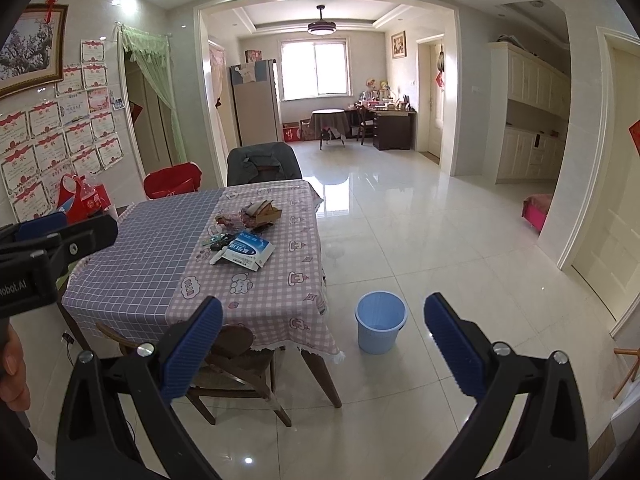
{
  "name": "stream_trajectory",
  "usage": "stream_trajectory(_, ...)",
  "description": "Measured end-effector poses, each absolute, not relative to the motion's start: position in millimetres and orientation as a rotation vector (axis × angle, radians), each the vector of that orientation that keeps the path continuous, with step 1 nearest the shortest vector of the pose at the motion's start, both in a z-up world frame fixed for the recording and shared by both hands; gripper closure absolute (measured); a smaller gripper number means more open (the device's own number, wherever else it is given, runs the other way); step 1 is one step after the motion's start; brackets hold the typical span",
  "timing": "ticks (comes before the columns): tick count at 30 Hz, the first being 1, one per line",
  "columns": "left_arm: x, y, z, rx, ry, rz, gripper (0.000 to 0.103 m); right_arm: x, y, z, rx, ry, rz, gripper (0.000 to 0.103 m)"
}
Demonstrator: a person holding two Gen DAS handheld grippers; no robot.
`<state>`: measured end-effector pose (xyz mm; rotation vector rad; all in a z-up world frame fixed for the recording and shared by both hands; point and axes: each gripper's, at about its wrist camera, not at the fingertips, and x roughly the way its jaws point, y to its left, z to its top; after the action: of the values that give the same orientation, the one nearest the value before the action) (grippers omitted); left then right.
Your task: Collect trash
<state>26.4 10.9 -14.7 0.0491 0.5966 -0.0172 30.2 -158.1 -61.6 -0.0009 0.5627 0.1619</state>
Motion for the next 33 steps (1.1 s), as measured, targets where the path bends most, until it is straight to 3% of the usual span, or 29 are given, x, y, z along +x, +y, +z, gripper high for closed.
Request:
stream_trajectory(17, 88.0, 6.2, -39.7, 0.04, 0.711, -0.017, 0.009, 84.3, -168.0, -88.4, 0.044, 0.643, 0.165, 0.004)
stream_trajectory(33, 262.2, -25.6, -79.7, -0.09, 0.905, 0.109, 0.009, 288.7, -209.9, -118.0, -0.027, 0.748, 0.303, 0.004)
